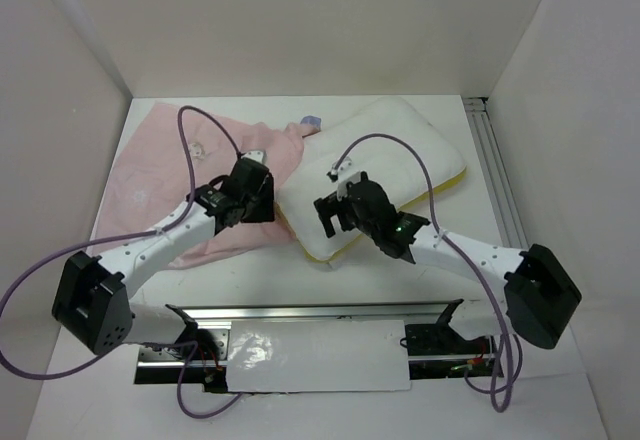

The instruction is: Put the pillow into the pillowcase

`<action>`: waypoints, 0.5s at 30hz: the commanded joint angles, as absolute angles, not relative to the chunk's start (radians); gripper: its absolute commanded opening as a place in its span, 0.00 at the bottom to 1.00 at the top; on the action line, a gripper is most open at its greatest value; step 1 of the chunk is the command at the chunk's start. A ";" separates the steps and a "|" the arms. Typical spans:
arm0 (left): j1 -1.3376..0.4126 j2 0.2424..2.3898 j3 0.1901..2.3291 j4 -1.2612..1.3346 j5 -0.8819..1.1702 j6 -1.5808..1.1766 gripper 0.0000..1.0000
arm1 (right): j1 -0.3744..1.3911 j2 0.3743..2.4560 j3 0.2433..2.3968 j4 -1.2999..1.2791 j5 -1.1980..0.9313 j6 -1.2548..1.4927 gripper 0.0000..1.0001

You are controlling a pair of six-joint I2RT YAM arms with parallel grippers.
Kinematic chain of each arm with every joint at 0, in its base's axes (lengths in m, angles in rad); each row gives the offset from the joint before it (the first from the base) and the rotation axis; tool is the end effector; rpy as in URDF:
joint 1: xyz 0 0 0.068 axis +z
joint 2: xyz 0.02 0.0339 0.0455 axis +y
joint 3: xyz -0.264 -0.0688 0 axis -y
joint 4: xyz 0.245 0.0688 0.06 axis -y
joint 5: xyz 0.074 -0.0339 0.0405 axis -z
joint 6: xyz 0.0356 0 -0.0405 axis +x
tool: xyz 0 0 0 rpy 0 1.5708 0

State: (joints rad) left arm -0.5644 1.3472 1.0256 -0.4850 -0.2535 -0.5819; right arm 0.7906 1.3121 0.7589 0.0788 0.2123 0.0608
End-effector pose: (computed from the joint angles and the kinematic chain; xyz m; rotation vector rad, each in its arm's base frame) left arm 0.2480 -0.1465 0.2721 -0.1413 2.3555 -0.2612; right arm 0.2088 0.2003 0.2413 -0.6052 1.9570 0.3171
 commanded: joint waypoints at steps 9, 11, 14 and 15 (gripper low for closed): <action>-0.600 1.311 0.822 -0.196 -0.221 -0.660 0.59 | 1.009 1.324 0.741 -0.094 0.101 -0.114 1.00; -0.600 1.347 0.834 -0.187 -0.245 -0.673 0.59 | 1.009 1.380 0.761 -0.094 0.118 -0.114 1.00; -0.600 1.417 0.880 -0.196 -0.270 -0.692 0.56 | 1.009 1.440 0.761 -0.065 0.133 -0.114 1.00; -0.600 1.431 0.890 -0.196 -0.270 -0.692 0.56 | 1.009 1.453 0.761 -0.055 0.133 -0.114 0.98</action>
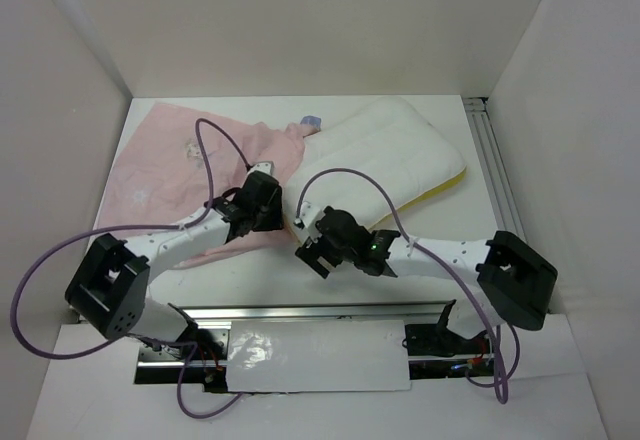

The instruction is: Put the pillow into the pillowcase

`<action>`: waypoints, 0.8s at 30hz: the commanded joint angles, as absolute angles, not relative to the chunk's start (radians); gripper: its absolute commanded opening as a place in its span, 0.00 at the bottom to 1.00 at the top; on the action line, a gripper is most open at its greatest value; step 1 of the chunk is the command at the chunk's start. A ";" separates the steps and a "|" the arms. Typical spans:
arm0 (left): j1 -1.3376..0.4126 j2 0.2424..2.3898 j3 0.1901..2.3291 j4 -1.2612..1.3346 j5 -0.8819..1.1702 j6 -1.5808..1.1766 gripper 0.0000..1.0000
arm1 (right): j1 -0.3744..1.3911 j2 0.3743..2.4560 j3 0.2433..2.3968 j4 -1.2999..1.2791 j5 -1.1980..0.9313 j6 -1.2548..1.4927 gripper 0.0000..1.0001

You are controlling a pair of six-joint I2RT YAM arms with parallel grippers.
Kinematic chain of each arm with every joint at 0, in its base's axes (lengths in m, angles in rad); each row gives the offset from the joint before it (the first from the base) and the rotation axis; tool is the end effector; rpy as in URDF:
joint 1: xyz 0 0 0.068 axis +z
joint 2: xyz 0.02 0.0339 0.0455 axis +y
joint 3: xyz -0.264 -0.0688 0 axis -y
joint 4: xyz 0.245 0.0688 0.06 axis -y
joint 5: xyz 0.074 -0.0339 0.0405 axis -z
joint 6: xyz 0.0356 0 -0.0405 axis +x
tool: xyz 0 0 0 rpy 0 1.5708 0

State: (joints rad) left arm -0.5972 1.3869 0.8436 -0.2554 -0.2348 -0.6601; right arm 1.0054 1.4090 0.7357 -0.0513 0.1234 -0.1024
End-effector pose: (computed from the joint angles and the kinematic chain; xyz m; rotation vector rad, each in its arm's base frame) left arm 0.2430 -0.1552 0.2199 -0.1877 2.3599 -0.3396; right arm 0.1581 0.2411 0.1957 -1.1602 1.9980 0.3254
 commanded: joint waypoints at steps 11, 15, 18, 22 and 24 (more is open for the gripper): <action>-0.600 1.588 1.014 -0.239 -0.391 -0.735 0.18 | 0.953 1.405 0.749 0.087 0.109 -0.021 0.00; -0.600 1.597 1.037 -0.249 -0.428 -0.735 0.00 | 0.942 1.378 0.739 0.159 0.139 0.015 0.00; -0.624 1.511 0.990 -0.213 -0.428 -0.698 0.00 | 0.923 1.356 0.770 0.231 0.225 0.054 0.00; -0.649 1.378 0.924 -0.218 -0.368 -0.661 0.00 | 0.897 1.368 0.819 0.354 0.272 0.089 0.00; -0.675 1.294 0.891 -0.218 -0.298 -0.615 0.00 | 0.897 1.388 0.840 0.402 0.258 0.109 0.00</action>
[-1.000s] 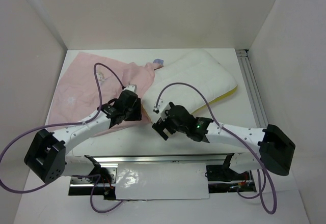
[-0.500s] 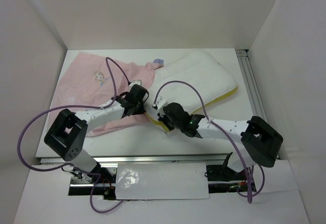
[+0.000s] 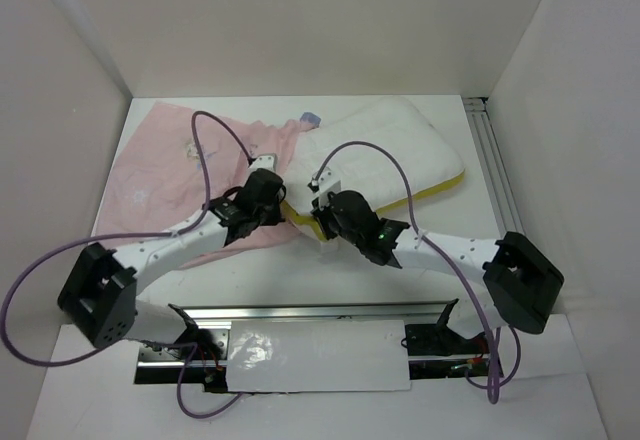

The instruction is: Put the pillow into the pillowcase

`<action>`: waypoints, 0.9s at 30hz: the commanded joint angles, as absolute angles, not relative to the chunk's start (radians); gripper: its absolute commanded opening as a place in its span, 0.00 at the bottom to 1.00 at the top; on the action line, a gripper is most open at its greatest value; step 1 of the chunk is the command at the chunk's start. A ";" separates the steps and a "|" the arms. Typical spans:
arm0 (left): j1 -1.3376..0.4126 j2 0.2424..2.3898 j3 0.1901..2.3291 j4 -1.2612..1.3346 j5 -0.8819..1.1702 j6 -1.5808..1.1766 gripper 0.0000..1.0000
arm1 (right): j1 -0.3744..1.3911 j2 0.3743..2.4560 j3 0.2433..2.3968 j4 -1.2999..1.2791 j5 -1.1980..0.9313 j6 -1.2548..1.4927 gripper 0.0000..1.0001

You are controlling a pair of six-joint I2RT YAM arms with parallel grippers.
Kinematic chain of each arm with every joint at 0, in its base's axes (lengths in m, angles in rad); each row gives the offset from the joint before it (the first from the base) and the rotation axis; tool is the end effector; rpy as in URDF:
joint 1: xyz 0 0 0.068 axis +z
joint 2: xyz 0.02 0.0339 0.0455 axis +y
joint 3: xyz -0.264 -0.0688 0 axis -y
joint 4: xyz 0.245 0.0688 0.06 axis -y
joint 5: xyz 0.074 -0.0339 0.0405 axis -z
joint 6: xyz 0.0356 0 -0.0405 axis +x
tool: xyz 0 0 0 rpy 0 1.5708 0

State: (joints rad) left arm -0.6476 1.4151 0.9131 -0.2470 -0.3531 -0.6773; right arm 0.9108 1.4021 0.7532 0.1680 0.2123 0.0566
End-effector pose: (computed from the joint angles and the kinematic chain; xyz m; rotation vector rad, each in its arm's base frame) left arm 0.2478 -0.1720 0.2359 -0.2105 2.2707 -0.2894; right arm 0.1921 0.2352 0.2232 -0.7315 1.9281 0.3860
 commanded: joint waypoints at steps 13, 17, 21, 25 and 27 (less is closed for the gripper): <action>-0.729 1.203 0.959 -0.352 -0.121 -0.537 0.00 | 0.920 1.571 0.894 0.727 0.219 0.403 0.00; -0.729 1.212 0.971 -0.416 -0.178 -0.575 0.00 | 0.911 1.548 0.916 0.706 0.285 0.413 0.00; -0.729 1.178 0.927 -0.404 -0.151 -0.595 0.00 | 0.873 1.528 0.937 0.686 0.247 0.413 0.00; -0.729 1.121 0.927 -0.362 -0.072 -0.583 0.00 | 0.873 1.600 0.956 0.721 0.122 0.448 0.00; -0.729 1.092 0.939 -0.350 -0.039 -0.562 0.00 | 0.873 1.676 0.956 0.764 0.069 0.472 0.00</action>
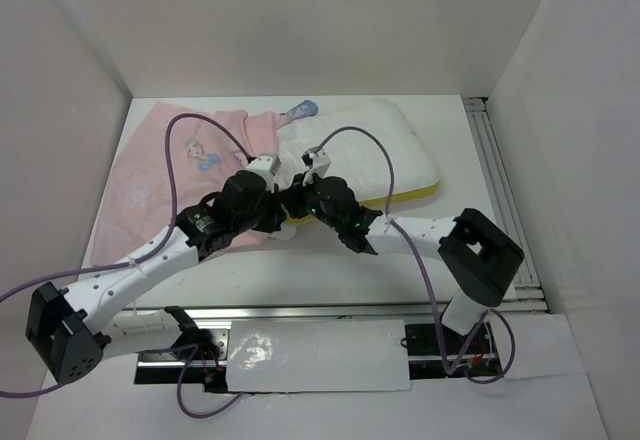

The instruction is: Put the pillow into the pillowcase

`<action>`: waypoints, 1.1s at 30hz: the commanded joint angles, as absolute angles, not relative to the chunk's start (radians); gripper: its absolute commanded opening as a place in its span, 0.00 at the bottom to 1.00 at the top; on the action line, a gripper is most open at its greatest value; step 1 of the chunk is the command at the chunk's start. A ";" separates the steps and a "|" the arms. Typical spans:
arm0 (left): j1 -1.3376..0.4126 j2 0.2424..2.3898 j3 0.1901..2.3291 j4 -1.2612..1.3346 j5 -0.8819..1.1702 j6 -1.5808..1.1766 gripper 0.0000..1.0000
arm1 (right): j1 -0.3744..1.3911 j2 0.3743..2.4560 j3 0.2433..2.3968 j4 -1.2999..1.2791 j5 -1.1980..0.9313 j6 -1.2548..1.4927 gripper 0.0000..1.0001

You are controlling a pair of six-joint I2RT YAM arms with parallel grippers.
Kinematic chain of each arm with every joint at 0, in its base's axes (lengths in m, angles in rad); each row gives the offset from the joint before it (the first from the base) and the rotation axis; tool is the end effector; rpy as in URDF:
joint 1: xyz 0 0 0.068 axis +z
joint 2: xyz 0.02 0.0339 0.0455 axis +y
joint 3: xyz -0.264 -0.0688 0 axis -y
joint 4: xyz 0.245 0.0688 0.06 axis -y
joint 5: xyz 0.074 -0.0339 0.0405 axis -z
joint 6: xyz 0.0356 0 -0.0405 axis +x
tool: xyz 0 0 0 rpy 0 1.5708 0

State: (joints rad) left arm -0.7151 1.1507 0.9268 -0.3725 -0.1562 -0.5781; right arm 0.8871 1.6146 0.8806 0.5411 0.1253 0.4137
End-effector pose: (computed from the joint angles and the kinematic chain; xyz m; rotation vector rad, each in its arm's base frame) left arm 0.1961 -0.1629 0.2973 0.0600 2.2153 -0.5684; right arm 0.2315 0.2770 0.2367 -0.3383 1.8069 0.8238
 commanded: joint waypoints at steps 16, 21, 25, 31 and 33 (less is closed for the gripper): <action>-0.718 1.126 1.011 -0.443 -0.144 -0.598 0.48 | 0.936 1.698 0.815 0.823 0.205 0.431 0.79; -0.672 1.106 1.034 -0.521 -0.258 -0.630 0.63 | 0.927 1.560 0.859 0.583 0.261 0.387 0.86; -0.588 1.109 1.058 -0.535 -0.305 -0.641 0.81 | 0.916 1.500 0.899 0.376 0.313 0.350 0.88; -0.415 1.291 1.190 -0.523 -0.327 -0.615 0.94 | 0.799 1.509 0.994 0.284 0.355 0.241 0.91; -0.387 1.403 1.273 -0.523 -0.301 -0.585 0.94 | 0.714 1.538 1.060 0.264 0.214 0.188 0.93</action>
